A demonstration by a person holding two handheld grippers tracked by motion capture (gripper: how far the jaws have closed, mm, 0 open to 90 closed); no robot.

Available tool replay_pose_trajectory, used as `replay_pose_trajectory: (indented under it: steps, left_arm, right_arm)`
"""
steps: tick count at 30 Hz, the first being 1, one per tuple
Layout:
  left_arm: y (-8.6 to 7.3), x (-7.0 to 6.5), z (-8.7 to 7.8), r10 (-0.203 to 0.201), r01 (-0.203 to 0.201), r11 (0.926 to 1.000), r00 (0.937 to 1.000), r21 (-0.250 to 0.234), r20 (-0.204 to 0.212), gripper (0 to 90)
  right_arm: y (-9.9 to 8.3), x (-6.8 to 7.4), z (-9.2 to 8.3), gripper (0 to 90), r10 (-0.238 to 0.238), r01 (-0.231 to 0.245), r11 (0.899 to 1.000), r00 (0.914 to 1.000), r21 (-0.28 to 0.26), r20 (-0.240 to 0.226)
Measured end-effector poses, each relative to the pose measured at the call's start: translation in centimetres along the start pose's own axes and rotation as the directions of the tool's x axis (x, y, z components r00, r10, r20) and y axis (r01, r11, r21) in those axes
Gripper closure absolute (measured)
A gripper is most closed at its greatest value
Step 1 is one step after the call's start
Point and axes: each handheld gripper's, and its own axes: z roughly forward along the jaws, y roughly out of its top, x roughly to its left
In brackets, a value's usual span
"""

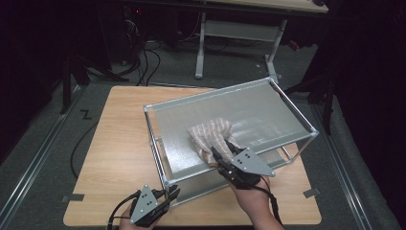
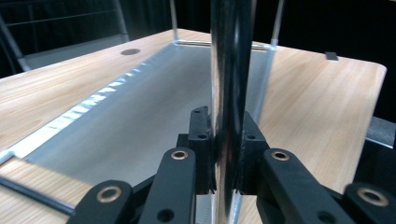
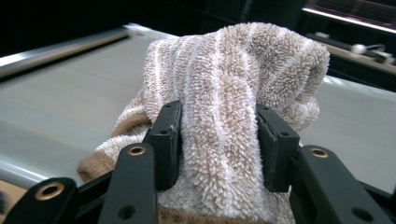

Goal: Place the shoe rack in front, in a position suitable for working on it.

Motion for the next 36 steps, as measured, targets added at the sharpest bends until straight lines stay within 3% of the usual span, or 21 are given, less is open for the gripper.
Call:
replay_pose_trajectory:
  steps: [3,8,16,21,31,36]
  left_arm:
    - [-0.5,0.2,-0.4,-0.026,0.026,0.9992,0.9995,-0.029,-0.017,80.2]
    - [-0.6,0.5,-0.7,-0.015,0.015,0.9994,0.9997,-0.031,-0.02,80.2]
    - [-0.6,0.5,-0.6,-0.019,0.018,0.9992,0.9996,-0.035,-0.019,80.2]
    - [-0.6,0.5,-0.6,-0.02,0.019,0.9992,0.9996,-0.034,-0.02,80.2]
    - [-0.6,0.6,-0.6,-0.018,0.017,0.9991,0.9996,-0.038,-0.021,80.2]
    - [-0.7,0.7,-0.6,-0.031,0.031,0.9986,0.9994,-0.042,-0.013,80.2]
  right_arm:
    - [-0.6,-1.7,-0.4,57.0,0.017,-0.017,1.0,0.9989,0.003,0.043]
    - [-1.6,-5.0,-1.6,56.6,0.024,-0.026,1.0,0.9905,0.013,0.136]
    - [-3.1,-10.9,-3.2,56.3,0.069,-0.081,0.996,0.9606,0.033,0.269]
    - [-3.7,-13.6,-3.9,55.9,0.091,-0.11,0.993,0.94,0.039,0.329]
    - [-4.1,-16.8,-5.3,53.9,0.081,-0.119,0.991,0.8985,0.062,0.431]
    - [-3.9,-16.9,-6.0,46.1,0.132,-0.155,0.988,0.8915,0.017,0.433]
